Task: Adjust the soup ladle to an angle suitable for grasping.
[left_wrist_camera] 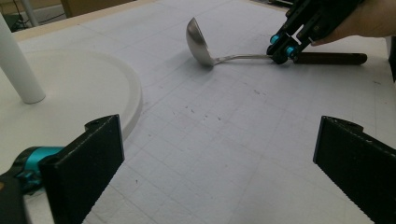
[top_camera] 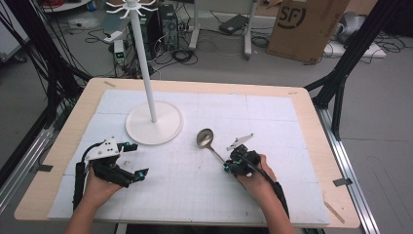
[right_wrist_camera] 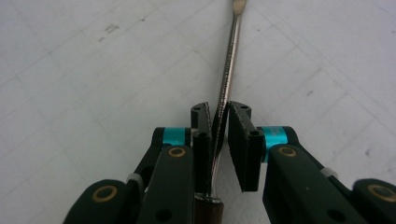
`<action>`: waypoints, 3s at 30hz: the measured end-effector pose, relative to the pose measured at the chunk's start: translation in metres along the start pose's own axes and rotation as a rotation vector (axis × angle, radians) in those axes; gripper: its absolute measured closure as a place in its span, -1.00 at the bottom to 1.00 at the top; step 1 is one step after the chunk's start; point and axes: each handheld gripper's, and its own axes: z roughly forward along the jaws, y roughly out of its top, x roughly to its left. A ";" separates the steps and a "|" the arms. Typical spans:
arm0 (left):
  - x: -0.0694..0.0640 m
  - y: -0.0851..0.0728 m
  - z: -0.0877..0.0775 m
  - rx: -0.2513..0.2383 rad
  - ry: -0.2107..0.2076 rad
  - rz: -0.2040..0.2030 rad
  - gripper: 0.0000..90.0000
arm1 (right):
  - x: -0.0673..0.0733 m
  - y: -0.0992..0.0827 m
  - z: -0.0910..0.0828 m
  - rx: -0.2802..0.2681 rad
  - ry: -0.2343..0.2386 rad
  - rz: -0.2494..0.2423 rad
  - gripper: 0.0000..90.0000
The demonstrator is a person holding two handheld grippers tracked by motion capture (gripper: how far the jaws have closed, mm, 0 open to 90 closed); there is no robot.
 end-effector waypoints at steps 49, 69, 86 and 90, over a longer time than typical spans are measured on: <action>-0.001 0.007 -0.008 -0.025 0.007 0.019 -0.95 | 0.083 0.068 0.041 0.033 0.166 -0.291 0.69; -0.002 0.010 -0.019 -0.048 0.018 0.018 -0.95 | 0.111 0.087 0.060 0.004 0.239 -0.387 0.85; -0.003 0.012 -0.022 -0.053 0.016 0.018 -0.95 | 0.105 0.060 0.041 -0.039 0.227 -0.333 0.41; -0.004 0.013 -0.021 -0.049 0.016 0.020 -0.95 | 0.093 0.041 0.032 -0.017 0.208 -0.308 0.40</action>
